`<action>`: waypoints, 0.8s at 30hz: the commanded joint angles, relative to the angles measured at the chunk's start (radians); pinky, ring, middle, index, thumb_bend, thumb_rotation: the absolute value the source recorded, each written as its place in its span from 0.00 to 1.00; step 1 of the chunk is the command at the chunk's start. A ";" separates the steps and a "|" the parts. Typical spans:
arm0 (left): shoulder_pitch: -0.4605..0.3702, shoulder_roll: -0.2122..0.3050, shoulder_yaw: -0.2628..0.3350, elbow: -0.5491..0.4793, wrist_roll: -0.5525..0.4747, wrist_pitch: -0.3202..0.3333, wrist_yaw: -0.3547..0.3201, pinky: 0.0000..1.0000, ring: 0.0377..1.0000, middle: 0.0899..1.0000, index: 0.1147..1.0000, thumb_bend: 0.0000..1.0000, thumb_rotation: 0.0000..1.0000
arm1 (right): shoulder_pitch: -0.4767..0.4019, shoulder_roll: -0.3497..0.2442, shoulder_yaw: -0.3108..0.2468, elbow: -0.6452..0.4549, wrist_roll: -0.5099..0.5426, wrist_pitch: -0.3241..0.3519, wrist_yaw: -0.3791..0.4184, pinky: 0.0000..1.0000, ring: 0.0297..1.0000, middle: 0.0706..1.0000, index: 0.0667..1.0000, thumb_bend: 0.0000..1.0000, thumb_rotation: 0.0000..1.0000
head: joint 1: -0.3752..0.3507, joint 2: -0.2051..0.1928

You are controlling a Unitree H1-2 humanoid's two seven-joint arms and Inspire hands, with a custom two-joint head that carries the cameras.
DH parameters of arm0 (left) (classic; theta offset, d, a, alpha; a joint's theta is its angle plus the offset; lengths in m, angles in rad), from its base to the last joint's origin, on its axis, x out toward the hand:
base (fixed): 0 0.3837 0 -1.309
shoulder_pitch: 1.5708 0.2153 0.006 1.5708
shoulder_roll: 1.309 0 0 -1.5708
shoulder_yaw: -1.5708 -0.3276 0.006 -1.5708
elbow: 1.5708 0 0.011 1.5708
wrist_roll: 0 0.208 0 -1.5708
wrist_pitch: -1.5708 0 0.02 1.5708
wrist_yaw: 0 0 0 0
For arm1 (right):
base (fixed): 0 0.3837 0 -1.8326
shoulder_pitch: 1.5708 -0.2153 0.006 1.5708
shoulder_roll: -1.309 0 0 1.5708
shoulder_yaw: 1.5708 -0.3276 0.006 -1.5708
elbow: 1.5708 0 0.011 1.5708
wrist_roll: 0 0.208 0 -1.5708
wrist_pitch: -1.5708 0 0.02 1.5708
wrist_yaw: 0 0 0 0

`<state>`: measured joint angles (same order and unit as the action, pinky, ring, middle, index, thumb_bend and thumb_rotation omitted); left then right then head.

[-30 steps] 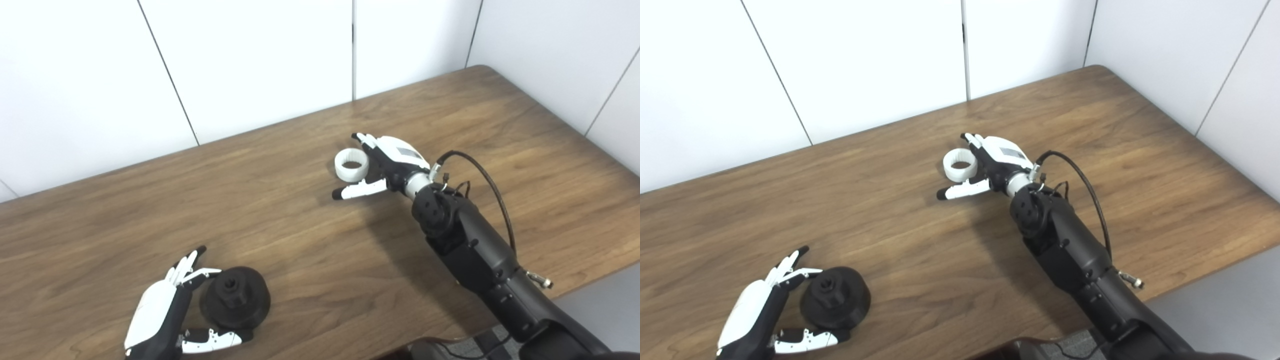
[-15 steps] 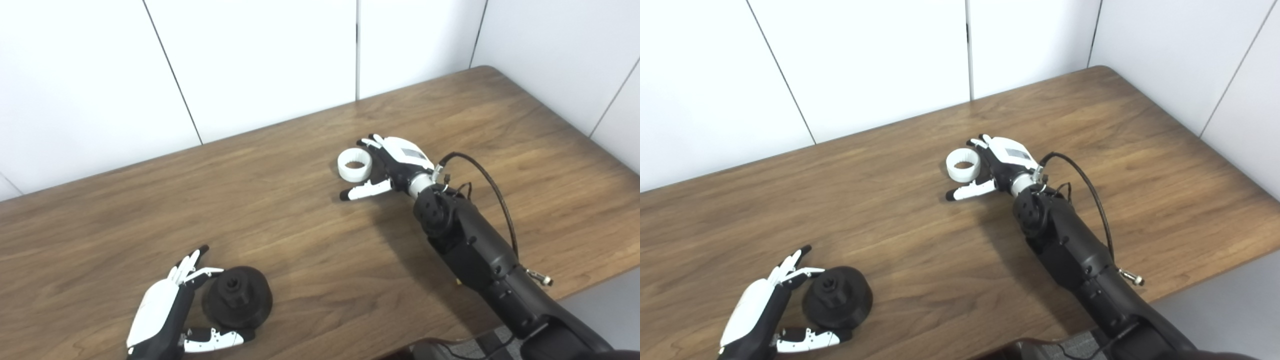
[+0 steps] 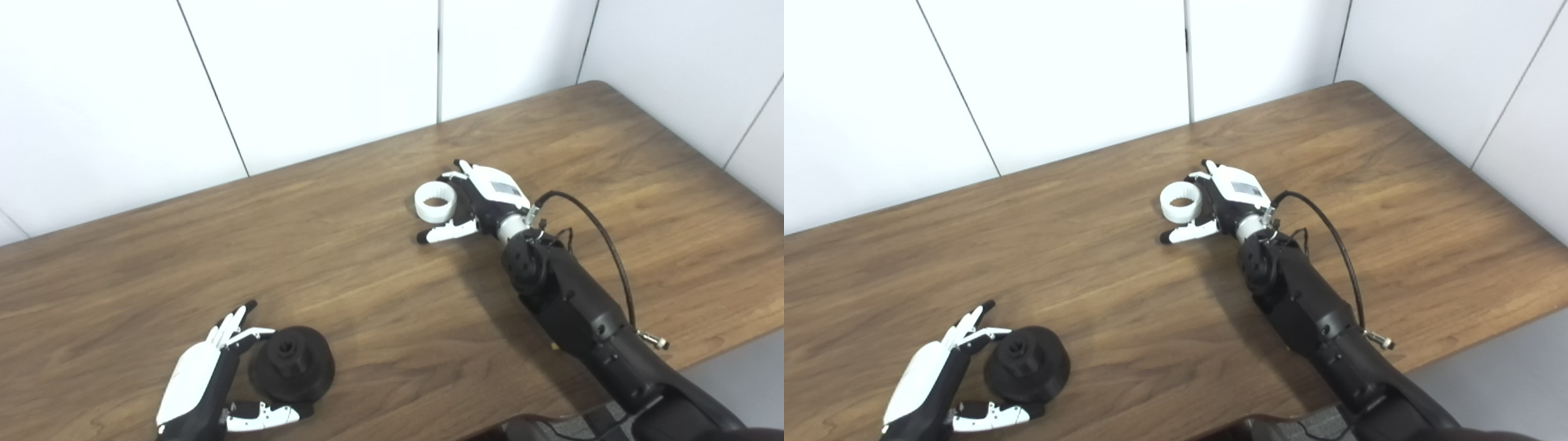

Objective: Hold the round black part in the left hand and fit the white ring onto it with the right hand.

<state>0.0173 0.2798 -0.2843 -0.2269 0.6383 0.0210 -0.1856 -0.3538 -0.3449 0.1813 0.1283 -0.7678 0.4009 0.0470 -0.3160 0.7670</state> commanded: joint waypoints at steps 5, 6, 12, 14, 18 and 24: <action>-0.015 0.002 0.009 -0.046 0.009 -0.001 -0.002 1.00 1.00 1.00 0.59 0.86 0.36 | -0.041 0.029 -0.005 0.037 0.018 -0.046 -0.090 0.97 1.00 0.99 0.72 0.88 0.48 | 0.011 0.005; -0.015 0.001 0.010 -0.047 0.008 -0.001 -0.003 1.00 1.00 1.00 0.58 0.86 0.36 | -0.042 0.033 -0.003 0.043 0.019 -0.047 -0.100 0.97 1.00 0.99 0.71 0.87 0.48 | 0.012 0.006; -0.014 -0.002 0.015 -0.057 0.006 0.007 -0.011 1.00 1.00 1.00 0.58 0.86 0.34 | -0.043 0.066 -0.005 0.100 0.038 -0.087 -0.196 0.97 0.98 0.94 0.65 0.82 0.43 | 0.020 0.012; -0.014 -0.001 0.017 -0.059 0.004 0.005 -0.011 1.00 1.00 1.00 0.58 0.86 0.34 | -0.043 0.074 -0.005 0.116 0.044 -0.106 -0.230 0.98 0.97 0.93 0.62 0.80 0.40 | 0.019 0.014; -0.016 -0.001 0.020 -0.061 0.003 0.008 -0.017 1.00 1.00 1.00 0.58 0.86 0.33 | -0.041 0.079 -0.008 0.128 0.061 -0.134 -0.264 1.00 0.97 0.91 0.58 0.75 0.34 | 0.018 0.015; -0.019 -0.002 0.023 -0.061 0.000 0.007 -0.021 1.00 1.00 1.00 0.58 0.86 0.34 | -0.036 0.075 -0.014 0.127 0.079 -0.162 -0.288 1.00 0.95 0.88 0.46 0.52 0.16 | 0.017 0.017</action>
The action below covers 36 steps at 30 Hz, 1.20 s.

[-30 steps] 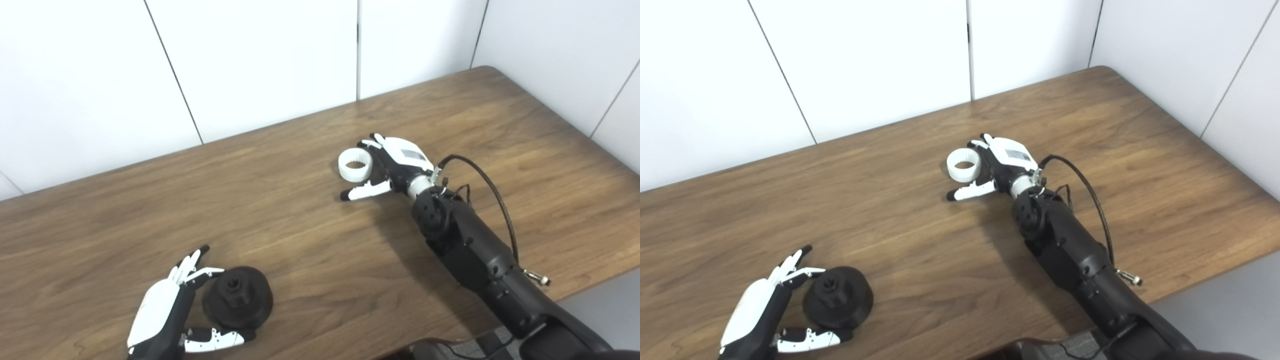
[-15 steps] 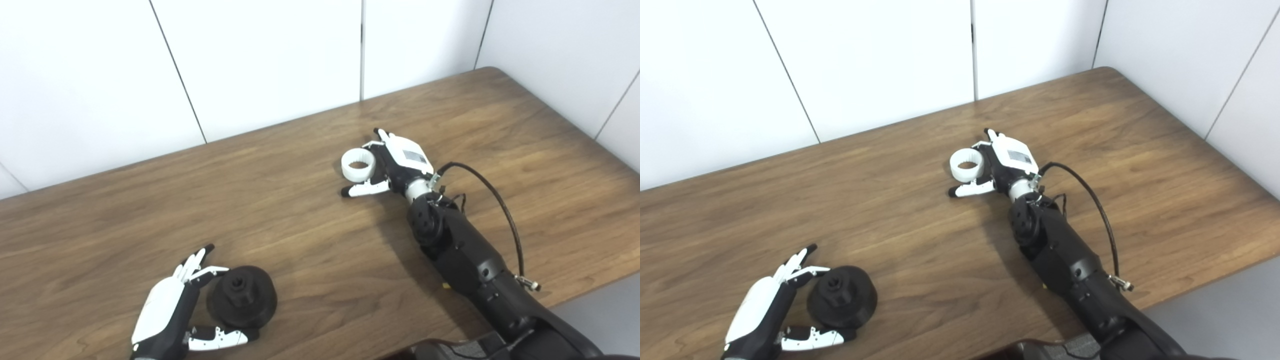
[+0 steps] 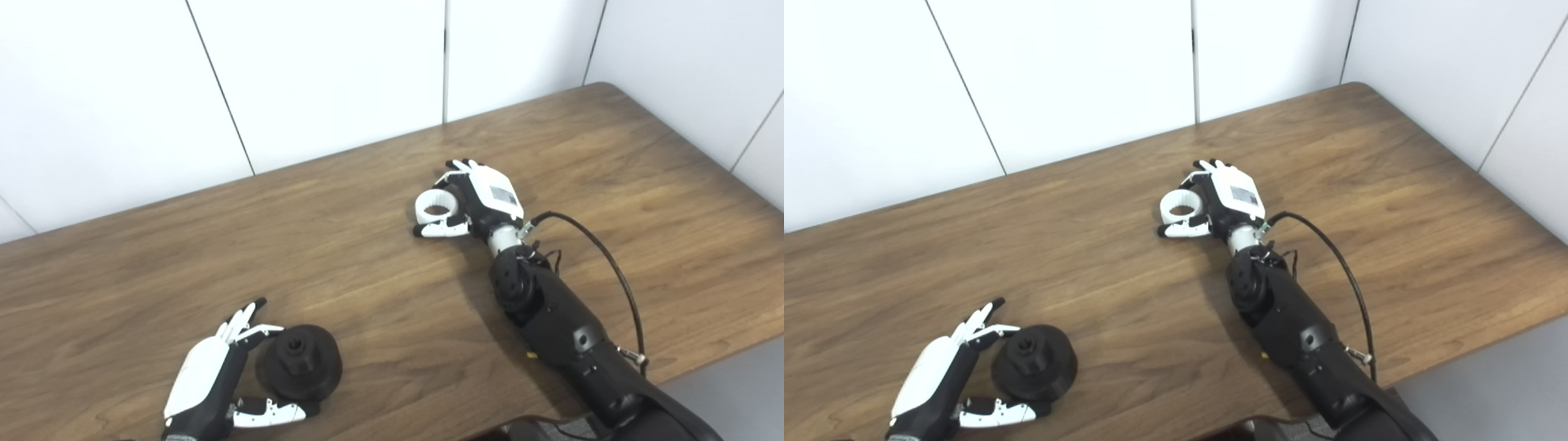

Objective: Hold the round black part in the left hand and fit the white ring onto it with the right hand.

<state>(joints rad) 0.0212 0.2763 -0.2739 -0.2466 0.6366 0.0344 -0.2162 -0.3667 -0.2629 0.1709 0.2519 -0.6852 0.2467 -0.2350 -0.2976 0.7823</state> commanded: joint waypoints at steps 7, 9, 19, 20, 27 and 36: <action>-0.024 0.003 0.014 -0.044 0.008 0.001 0.007 1.00 1.00 1.00 0.58 0.86 0.35 | -0.018 -0.011 -0.006 0.016 -0.003 -0.056 -0.048 1.00 0.94 0.86 0.45 0.51 0.15 | 0.001 0.004; -0.024 0.003 0.014 -0.045 0.008 0.002 0.006 1.00 1.00 1.00 0.58 0.86 0.35 | -0.017 -0.010 -0.006 0.018 -0.003 -0.060 -0.053 1.00 0.93 0.86 0.45 0.51 0.15 | 0.000 0.005; -0.022 0.002 0.013 -0.051 0.008 0.011 0.004 1.00 1.00 1.00 0.58 0.86 0.34 | -0.009 -0.011 -0.006 0.012 -0.003 -0.077 -0.061 1.00 0.94 0.85 0.45 0.52 0.15 | 0.003 0.007; -0.022 0.002 0.012 -0.051 0.009 0.011 0.005 1.00 1.00 1.00 0.58 0.86 0.34 | -0.007 -0.012 -0.006 0.008 -0.002 -0.077 -0.060 1.00 0.94 0.85 0.45 0.52 0.15 | 0.006 0.008; -0.027 -0.004 0.011 -0.042 0.013 0.008 0.015 1.00 1.00 1.00 0.58 0.86 0.34 | 0.004 -0.012 -0.018 -0.036 0.014 -0.103 -0.064 1.00 0.95 0.85 0.45 0.52 0.15 | 0.017 0.010; -0.035 -0.017 0.013 -0.026 0.016 0.002 0.027 1.00 1.00 1.00 0.58 0.87 0.34 | 0.023 0.003 -0.031 -0.179 0.023 -0.093 -0.033 1.00 0.95 0.85 0.45 0.52 0.14 | 0.031 0.012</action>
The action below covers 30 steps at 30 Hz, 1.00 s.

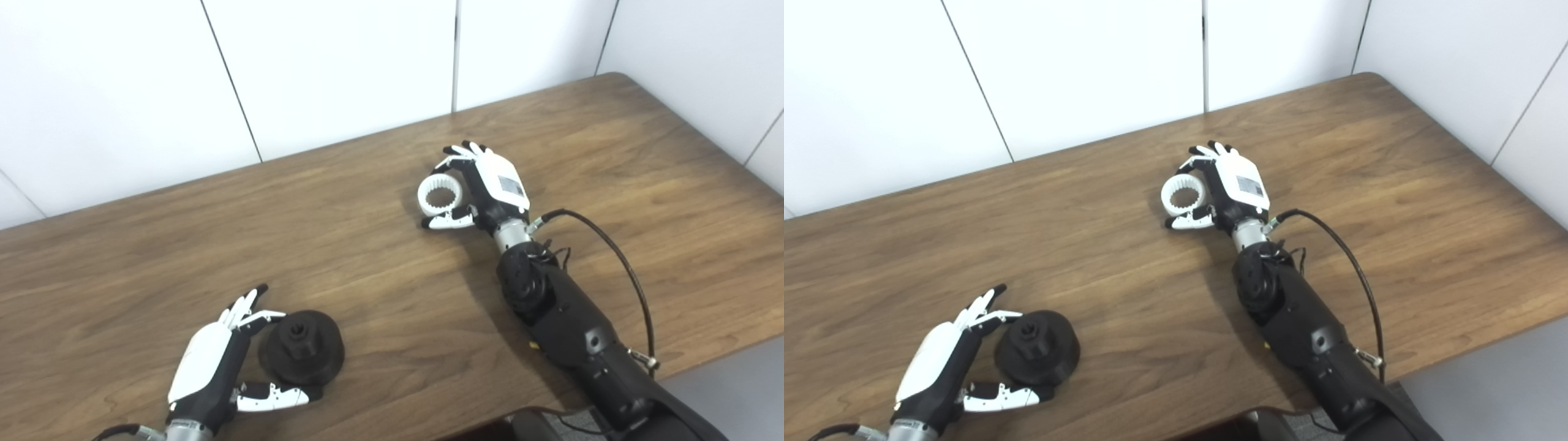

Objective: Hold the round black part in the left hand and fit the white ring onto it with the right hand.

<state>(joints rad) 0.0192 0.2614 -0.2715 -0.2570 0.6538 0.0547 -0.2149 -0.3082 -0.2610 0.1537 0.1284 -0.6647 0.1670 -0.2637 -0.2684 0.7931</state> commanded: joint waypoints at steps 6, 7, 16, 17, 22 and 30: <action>-0.035 -0.005 0.008 -0.009 0.009 -0.026 0.030 1.00 1.00 1.00 0.58 0.87 0.35 | -0.014 0.019 -0.011 -0.149 -0.004 -0.013 0.011 1.00 0.96 0.85 0.45 0.52 0.14 | 0.017 0.004; -0.035 -0.006 0.007 -0.010 0.010 -0.026 0.030 1.00 1.00 1.00 0.58 0.87 0.34 | -0.009 0.024 -0.010 -0.168 -0.003 -0.015 0.014 1.00 0.95 0.85 0.45 0.52 0.14 | 0.019 0.004; -0.038 -0.025 -0.003 -0.008 0.035 -0.024 0.038 1.00 1.00 1.00 0.57 0.87 0.34 | 0.031 0.053 -0.002 -0.313 0.000 -0.029 0.052 1.00 0.95 0.85 0.45 0.52 0.14 | 0.088 0.012; -0.040 -0.028 -0.005 -0.007 0.039 -0.023 0.038 1.00 1.00 1.00 0.57 0.87 0.35 | 0.036 0.055 0.000 -0.330 0.001 -0.030 0.058 1.00 0.95 0.85 0.45 0.52 0.14 | 0.105 0.013; -0.044 -0.049 -0.014 -0.007 0.052 -0.008 0.033 1.00 1.00 1.00 0.58 0.87 0.35 | 0.067 0.066 0.003 -0.411 0.029 -0.042 0.096 1.00 0.95 0.84 0.45 0.52 0.14 | 0.170 0.017; -0.054 -0.084 -0.026 0.001 0.084 -0.002 0.037 1.00 1.00 1.00 0.57 0.88 0.34 | 0.117 0.085 0.029 -0.494 0.031 -0.080 0.142 0.99 0.93 0.83 0.45 0.52 0.14 | 0.262 0.029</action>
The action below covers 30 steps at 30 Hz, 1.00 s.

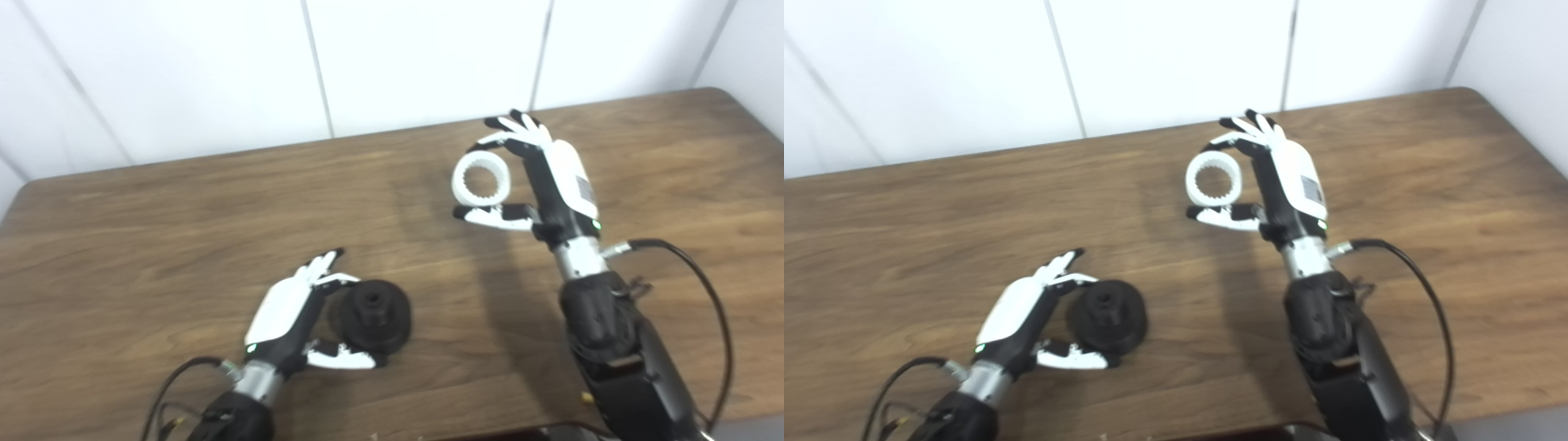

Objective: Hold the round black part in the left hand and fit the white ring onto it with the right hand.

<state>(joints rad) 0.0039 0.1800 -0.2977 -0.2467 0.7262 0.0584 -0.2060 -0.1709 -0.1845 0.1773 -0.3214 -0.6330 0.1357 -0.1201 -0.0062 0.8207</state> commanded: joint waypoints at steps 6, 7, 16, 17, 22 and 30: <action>-0.040 -0.017 0.000 -0.008 0.023 -0.002 0.025 1.00 1.00 1.00 0.57 0.89 0.35 | 0.026 0.035 0.034 -0.077 0.023 -0.053 0.047 0.99 0.93 0.82 0.44 0.52 0.14 | 0.025 0.006; -0.041 -0.020 -0.001 -0.007 0.024 -0.002 0.025 1.00 1.00 1.00 0.57 0.89 0.35 | 0.036 0.039 0.042 -0.082 0.020 -0.055 0.053 0.99 0.93 0.82 0.45 0.52 0.14 | 0.038 0.008; -0.047 -0.033 -0.007 -0.002 0.038 0.004 0.024 1.00 1.00 1.00 0.58 0.88 0.35 | 0.089 0.068 0.087 -0.106 0.040 -0.108 0.086 0.90 0.94 0.83 0.45 0.52 0.14 | 0.061 0.013; -0.047 -0.034 -0.008 -0.001 0.039 0.005 0.023 1.00 1.00 1.00 0.58 0.88 0.35 | 0.092 0.071 0.090 -0.109 0.036 -0.108 0.087 0.90 0.94 0.83 0.45 0.52 0.14 | 0.062 0.012; -0.047 -0.034 -0.010 0.000 0.039 0.005 0.021 1.00 1.00 1.00 0.58 0.88 0.36 | 0.110 0.083 0.108 -0.128 0.031 -0.107 0.112 0.96 0.95 0.84 0.45 0.52 0.14 | 0.061 0.011; -0.046 -0.036 -0.014 -0.003 0.043 0.008 0.020 1.00 1.00 1.00 0.58 0.88 0.36 | 0.129 0.100 0.135 -0.125 0.019 -0.128 0.122 0.97 0.93 0.83 0.45 0.52 0.14 | 0.067 0.015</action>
<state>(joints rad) -0.0110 0.1465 -0.3125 -0.2291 0.7559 0.0681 -0.2065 -0.0216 -0.1018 0.3049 -0.4133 -0.6115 0.0577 0.0052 0.0598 0.8345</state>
